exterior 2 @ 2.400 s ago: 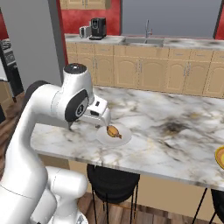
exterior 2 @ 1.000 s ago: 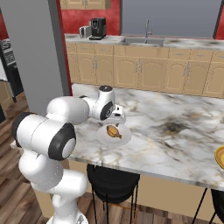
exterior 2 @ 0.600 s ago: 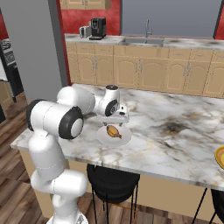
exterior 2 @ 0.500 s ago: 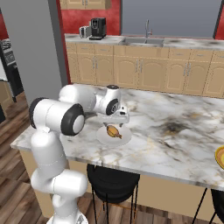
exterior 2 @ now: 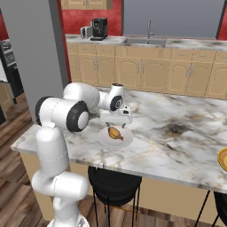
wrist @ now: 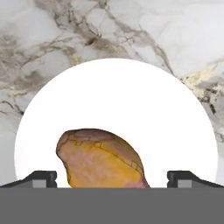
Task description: Transport the chicken drumstick and sweet potato to the fridge. Place the chicken drumstick on the rack containing meat and place the sweet potato on the rack containing the vegetable, ensuring meats and vegetables are on different racks.
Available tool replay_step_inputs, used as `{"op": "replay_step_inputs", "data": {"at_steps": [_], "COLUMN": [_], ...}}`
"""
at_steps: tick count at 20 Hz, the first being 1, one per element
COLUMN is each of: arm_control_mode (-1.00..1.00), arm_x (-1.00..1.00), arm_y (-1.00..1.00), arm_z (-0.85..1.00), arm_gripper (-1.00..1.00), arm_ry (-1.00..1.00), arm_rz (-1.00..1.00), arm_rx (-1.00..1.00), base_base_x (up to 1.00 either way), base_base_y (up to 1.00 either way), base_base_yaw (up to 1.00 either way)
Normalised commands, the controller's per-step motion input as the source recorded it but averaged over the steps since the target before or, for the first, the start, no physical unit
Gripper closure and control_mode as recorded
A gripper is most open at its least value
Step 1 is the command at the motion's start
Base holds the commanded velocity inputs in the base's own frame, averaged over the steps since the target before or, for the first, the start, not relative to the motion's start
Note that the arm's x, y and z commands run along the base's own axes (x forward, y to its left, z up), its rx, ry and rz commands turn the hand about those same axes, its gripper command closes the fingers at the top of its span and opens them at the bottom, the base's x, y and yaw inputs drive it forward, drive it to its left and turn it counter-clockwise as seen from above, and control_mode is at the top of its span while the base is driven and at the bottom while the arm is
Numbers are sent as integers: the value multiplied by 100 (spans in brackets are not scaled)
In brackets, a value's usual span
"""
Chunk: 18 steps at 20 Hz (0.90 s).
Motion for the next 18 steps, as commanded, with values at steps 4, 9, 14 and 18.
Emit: {"op": "replay_step_inputs", "data": {"at_steps": [4,9,14,18], "arm_control_mode": [-100,-100,-100,-100], "arm_x": [-16,-33,-43,-22], "arm_y": [0,0,5,11], "arm_z": [-4,-8,-4,-4], "arm_gripper": [-100,-100,-100,-100], "arm_ry": [0,0,0,0], "arm_rz": [2,3,2,2], "arm_rx": [0,0,0,0], "base_base_x": [0,0,0,0], "base_base_y": [0,0,0,0], "base_base_yaw": [0,0,0,0]}}
